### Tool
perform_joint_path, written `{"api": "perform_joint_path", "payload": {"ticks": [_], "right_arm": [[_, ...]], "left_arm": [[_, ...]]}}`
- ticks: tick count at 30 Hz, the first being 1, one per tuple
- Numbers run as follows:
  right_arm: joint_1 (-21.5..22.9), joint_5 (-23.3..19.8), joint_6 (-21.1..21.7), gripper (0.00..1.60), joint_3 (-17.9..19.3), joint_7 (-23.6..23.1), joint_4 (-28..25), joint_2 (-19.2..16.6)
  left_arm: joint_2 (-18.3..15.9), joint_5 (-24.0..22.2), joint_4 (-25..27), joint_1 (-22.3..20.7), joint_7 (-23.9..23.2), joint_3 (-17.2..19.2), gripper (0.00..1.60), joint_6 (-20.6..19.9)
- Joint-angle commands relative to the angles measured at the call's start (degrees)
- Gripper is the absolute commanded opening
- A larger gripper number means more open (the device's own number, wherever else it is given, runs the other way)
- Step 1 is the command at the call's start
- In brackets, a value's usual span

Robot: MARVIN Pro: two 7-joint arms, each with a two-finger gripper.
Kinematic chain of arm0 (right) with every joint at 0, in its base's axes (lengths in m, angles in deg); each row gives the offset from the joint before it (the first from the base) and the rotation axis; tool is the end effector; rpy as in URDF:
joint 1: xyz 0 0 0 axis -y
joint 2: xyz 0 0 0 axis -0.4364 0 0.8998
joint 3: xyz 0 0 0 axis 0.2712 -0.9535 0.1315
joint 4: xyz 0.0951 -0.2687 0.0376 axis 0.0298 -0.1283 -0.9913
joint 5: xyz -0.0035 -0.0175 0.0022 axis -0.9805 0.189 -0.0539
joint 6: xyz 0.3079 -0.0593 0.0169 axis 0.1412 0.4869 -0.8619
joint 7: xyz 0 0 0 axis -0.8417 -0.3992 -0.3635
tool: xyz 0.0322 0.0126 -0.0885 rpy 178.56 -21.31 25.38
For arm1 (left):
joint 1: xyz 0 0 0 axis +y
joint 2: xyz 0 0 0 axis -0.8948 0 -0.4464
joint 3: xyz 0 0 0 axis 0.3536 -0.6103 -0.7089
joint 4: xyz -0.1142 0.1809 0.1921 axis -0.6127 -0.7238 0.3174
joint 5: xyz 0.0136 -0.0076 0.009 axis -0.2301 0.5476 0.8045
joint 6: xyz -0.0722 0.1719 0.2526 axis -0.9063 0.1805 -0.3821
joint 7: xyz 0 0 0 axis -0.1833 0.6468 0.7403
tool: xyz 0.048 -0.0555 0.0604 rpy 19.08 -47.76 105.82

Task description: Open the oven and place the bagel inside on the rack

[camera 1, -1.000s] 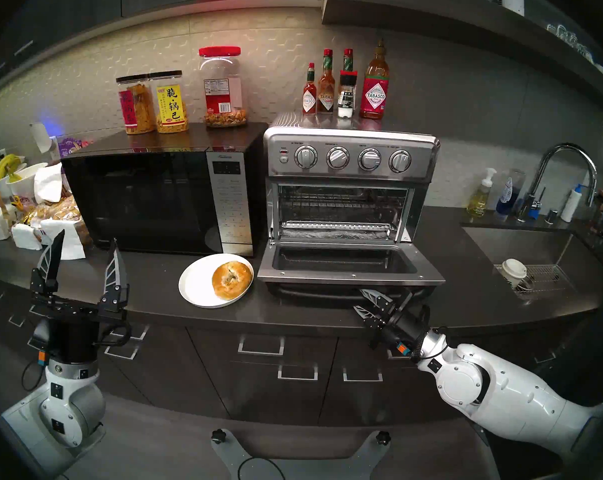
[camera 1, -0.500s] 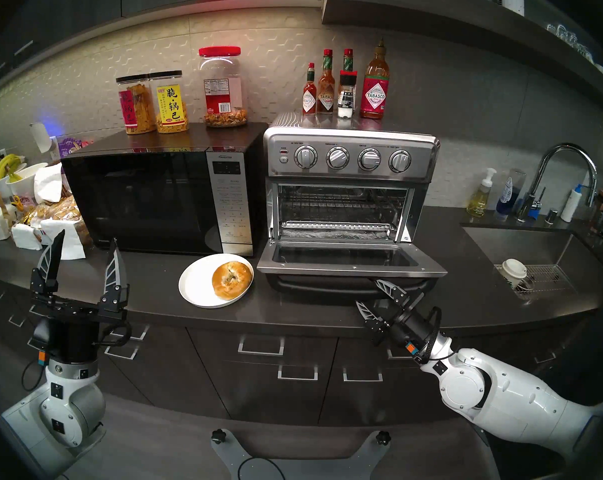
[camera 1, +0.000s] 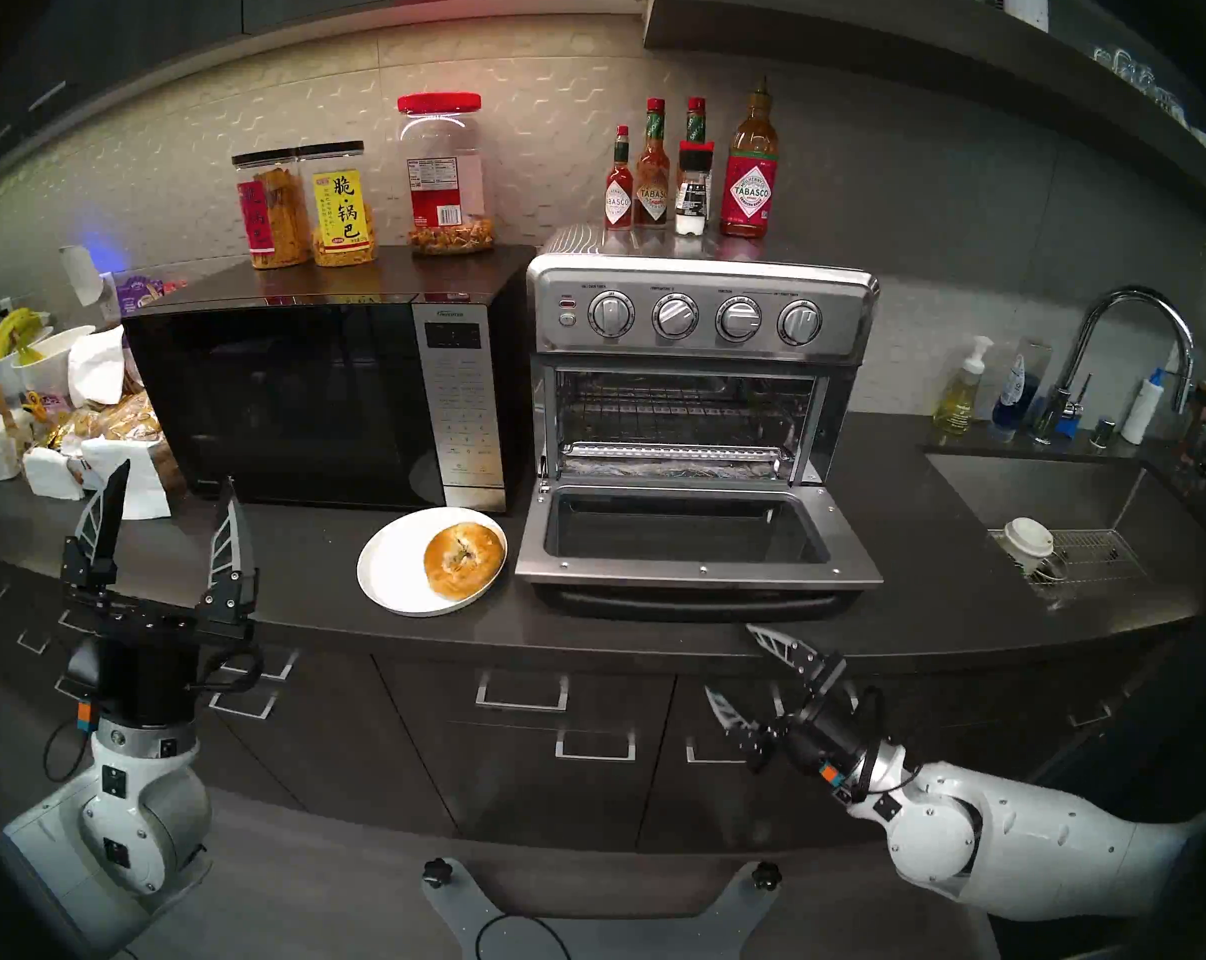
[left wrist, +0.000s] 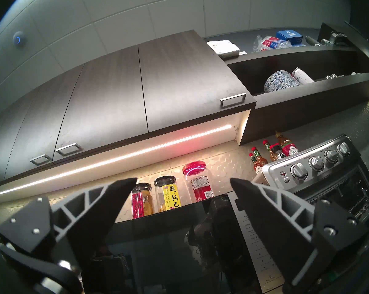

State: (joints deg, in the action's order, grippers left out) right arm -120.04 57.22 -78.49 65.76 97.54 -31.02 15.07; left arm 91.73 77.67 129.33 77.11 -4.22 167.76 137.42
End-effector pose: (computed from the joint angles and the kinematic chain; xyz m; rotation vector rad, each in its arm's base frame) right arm 0.2586 -0.0372 -0.3787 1.4781 1.5598 2.1687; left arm 0.2162 0.1427 -0.1879 -1.0856 0.2729 -2.7386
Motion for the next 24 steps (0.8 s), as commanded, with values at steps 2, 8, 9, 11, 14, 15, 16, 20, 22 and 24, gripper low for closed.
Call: {"api": "perform_joint_path", "payload": {"ticks": [2,8,9,11,14,15,16,20,22,24], "right_arm": [[-6.7,-2.3,-4.9,1.6,-3.0,7.8,-1.0,-6.8],[-9.6,-3.1,-10.5,1.6,0.3,12.6,-6.7,-10.2],[-10.0,-3.5,-11.8,1.6,0.3,13.8,-7.9,-11.3],[-11.1,-3.1,-13.6,1.6,0.9,15.7,-9.5,-12.6],[-13.1,-3.2,-16.0,1.6,1.7,18.8,-12.3,-14.9],[-13.7,-3.2,-16.8,1.6,2.2,19.5,-12.9,-15.3],[-14.5,-3.0,-17.5,1.6,2.9,20.2,-13.4,-15.6],[-17.5,-3.0,-19.3,1.6,4.5,24.3,-16.4,-18.6],[-18.8,-2.6,-20.0,1.6,5.6,25.9,-17.1,-19.6],[-20.0,-2.4,-21.2,1.6,6.5,27.4,-17.8,-20.5]], "left_arm": [[0.1,0.1,0.6,0.1,0.1,0.4,1.6,0.1],[0.1,0.1,0.6,0.1,0.1,0.5,1.6,0.1],[0.1,0.1,0.6,0.1,0.1,0.4,1.6,0.1],[0.1,0.1,0.6,0.1,0.1,0.4,1.6,0.1],[0.1,0.1,0.6,0.1,0.1,0.4,1.6,0.1],[0.1,0.1,0.6,0.1,0.1,0.4,1.6,0.1],[0.1,0.1,0.6,0.1,0.1,0.5,1.6,0.1],[0.1,0.1,0.6,0.1,0.1,0.5,1.6,0.1],[0.1,0.1,0.6,0.1,0.1,0.5,1.6,0.1],[0.1,0.1,0.7,0.1,0.1,0.5,1.6,0.1]]}}
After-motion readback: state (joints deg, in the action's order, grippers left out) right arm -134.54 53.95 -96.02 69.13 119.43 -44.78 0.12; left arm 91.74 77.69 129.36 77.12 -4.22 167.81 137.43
